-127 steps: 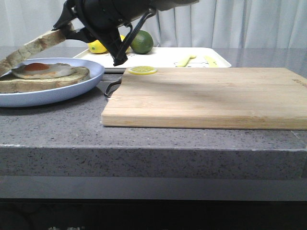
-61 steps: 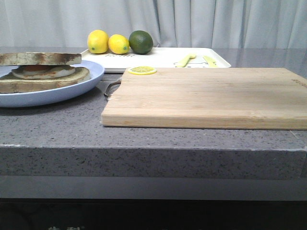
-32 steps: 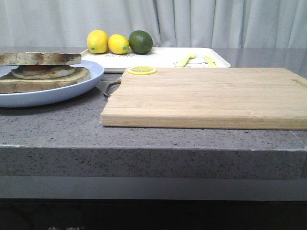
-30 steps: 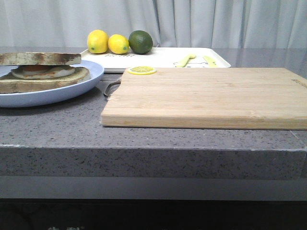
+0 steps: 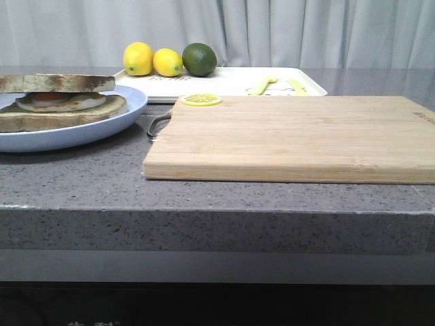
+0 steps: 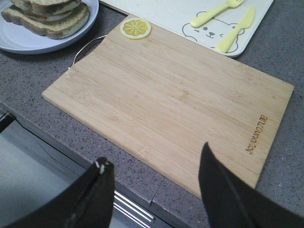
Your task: Place bread and move sandwich to tray
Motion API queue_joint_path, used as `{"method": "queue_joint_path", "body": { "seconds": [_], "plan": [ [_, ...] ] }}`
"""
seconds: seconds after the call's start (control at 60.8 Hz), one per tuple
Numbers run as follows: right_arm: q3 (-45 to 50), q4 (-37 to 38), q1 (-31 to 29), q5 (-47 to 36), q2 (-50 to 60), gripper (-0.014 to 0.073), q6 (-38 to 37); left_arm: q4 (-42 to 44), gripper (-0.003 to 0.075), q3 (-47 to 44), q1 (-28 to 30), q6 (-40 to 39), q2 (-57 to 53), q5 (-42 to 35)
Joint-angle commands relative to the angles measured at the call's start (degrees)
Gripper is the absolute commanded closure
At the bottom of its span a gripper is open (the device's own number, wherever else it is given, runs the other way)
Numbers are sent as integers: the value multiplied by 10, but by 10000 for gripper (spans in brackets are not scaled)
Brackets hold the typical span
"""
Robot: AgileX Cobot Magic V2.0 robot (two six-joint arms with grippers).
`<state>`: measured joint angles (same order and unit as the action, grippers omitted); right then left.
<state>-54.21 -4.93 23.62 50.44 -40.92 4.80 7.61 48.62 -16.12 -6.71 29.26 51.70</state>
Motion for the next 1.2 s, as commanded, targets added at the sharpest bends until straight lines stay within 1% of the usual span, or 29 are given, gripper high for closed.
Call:
{"method": "queue_joint_path", "body": {
  "seconds": [0.0, 0.099, 0.313, 0.428, 0.494, 0.56, 0.625, 0.675, 0.741, 0.839, 0.938, 0.987, 1.086, 1.136, 1.185],
  "plan": [
    [-13, -1, 1, -35, 1, 172, -2, 23, 227, 41, -1, -6, 43, -11],
    [-13, -1, 1, -35, 1, 172, -2, 72, 227, 65, -1, -7, 96, 5],
    [-13, -1, 1, -35, 1, 172, -2, 177, 227, 116, 0, -78, 222, 40],
    [-13, -1, 1, -35, 1, 172, -2, 175, 227, 144, 21, -94, 285, 44],
    [-13, -1, 1, -35, 1, 172, -2, 158, 227, 163, 49, -94, 315, 45],
    [-13, -1, 1, -35, 1, 172, -2, 126, 227, 183, 86, -85, 348, 45],
    [-13, -1, 1, -35, 1, 172, -2, 67, 227, 201, 133, -43, 374, 40],
    [-13, -1, 1, -35, 1, 172, -2, -12, 227, 213, 168, 1, 393, 31],
    [-13, -1, 1, -35, 1, 172, -2, -113, 227, 217, 210, 79, 415, 19],
    [-13, -1, 1, -35, 1, 172, -2, -223, 231, 217, 261, 145, 447, 16],
    [-13, -1, 1, -35, 1, 172, -2, -279, 284, 217, 284, 178, 471, 17],
    [-13, -1, 1, -35, 1, 172, -2, -304, 333, 217, 290, 193, 481, 17],
    [-13, -1, 1, -35, 1, 172, -2, -342, 407, 217, 290, 210, 499, 14],
    [-13, -1, 1, -35, 1, 172, -2, -354, 424, 217, 290, 216, 508, 14],
    [-13, -1, 1, -35, 1, 172, -2, -367, 426, 217, 290, 225, 515, 14]
  ]
}}
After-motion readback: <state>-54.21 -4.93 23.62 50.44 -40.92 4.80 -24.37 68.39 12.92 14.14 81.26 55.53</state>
